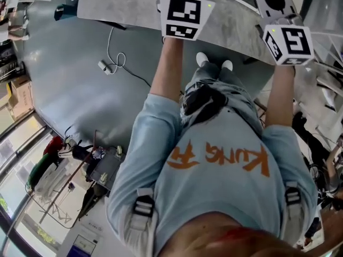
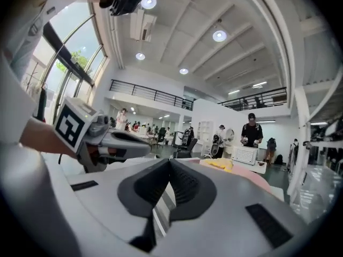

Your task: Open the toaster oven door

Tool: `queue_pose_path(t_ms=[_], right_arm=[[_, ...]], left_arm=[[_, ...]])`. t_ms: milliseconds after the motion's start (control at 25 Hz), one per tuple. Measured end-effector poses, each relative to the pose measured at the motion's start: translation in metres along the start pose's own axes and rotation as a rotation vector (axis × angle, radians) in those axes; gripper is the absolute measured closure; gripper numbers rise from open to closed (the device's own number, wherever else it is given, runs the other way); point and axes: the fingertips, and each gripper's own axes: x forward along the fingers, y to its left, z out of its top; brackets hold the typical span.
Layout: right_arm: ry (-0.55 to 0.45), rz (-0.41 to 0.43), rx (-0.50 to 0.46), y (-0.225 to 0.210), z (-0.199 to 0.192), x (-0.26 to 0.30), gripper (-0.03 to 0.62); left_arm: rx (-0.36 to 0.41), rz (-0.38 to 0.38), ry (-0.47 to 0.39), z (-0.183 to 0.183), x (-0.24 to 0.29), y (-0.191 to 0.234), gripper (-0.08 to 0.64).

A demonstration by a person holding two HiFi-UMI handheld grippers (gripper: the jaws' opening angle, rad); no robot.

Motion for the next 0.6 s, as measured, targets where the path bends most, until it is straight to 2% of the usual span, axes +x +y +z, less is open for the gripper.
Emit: queue_pose_path(t_ms=[80,160,280,440,600], right_arm=[[0.078,0.051,-0.078,0.01,-0.003,0.002,0.592],[0.152,0.095,-0.143,0.021,-0.01,0.003,0.589],[0.242,0.148,-0.189,0.031,-0.025,0.005,0.546],[0.35,0.19,-0.25,0.038,-0.048,0.009,0.532],[0.494,0.261,-0.338,0.042,-0.071,0.02,0.503]], left_arm=[[0.113,-0.058,0.037,0.0,0.006,-0.006,0.558],[0.289,-0.125,0.103,-0.005,0.01,-0.017,0.558],[0.501,-0.288,0.177,-0.017,0.013,-0.041,0.557],[0.644,-0.501,0.297,-0.05,0.014,-0.059,0.557],[0.77,-0.63,0.411,-0.07,0.02,-0.05,0.546]])
